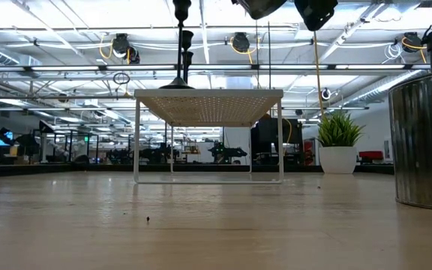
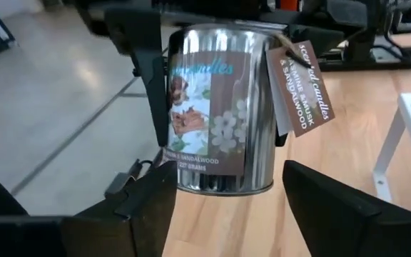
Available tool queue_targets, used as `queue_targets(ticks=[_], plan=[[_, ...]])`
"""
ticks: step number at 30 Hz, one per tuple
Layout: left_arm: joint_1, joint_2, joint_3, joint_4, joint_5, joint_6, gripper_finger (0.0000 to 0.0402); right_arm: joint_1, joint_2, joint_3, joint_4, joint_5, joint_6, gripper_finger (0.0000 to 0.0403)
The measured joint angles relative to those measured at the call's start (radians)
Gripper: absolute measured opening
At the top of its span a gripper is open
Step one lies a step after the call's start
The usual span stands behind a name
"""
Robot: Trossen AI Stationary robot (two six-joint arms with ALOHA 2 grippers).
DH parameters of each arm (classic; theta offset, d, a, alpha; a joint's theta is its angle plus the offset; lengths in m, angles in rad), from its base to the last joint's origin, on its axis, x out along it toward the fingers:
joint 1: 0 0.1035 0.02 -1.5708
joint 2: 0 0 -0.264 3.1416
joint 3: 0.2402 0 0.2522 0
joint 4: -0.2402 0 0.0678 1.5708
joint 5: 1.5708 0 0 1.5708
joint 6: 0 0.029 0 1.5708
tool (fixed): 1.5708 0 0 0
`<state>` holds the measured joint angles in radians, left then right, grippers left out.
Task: Pick & Place candle stick holders
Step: Put the top silver scented candle on the shelf
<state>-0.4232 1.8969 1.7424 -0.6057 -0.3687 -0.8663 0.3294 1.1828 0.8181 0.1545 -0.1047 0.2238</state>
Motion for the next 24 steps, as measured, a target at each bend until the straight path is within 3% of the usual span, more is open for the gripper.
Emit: queue_targets(ticks=[7, 11, 15, 19, 24], plan=[[0.000, 0.000, 0.000, -0.004, -0.005, 0.025, 0.0356, 0.000, 0.000, 0.000, 0.001, -0.003, 0.078, 0.0244], [0.003, 0.000, 0.000, -0.003, -0.006, 0.036, 0.0356, -0.001, 0.000, 0.000, -0.001, -0.079, 0.064, 0.0243], [0.003, 0.000, 0.000, -0.004, -0.007, 0.044, 0.0356, -0.001, 0.000, 0.000, -0.002, -0.079, 0.075, 0.0248], [0.006, 0.007, 0.000, 0.009, -0.007, 0.044, 0.0356, -0.001, 0.000, 0.000, -0.002, -0.079, 0.070, 0.0273], [0.012, 0.017, 0.000, 0.026, 0.001, 0.047, 0.0356, -0.001, 0.000, 0.000, -0.002, -0.079, 0.061, 0.0335]])
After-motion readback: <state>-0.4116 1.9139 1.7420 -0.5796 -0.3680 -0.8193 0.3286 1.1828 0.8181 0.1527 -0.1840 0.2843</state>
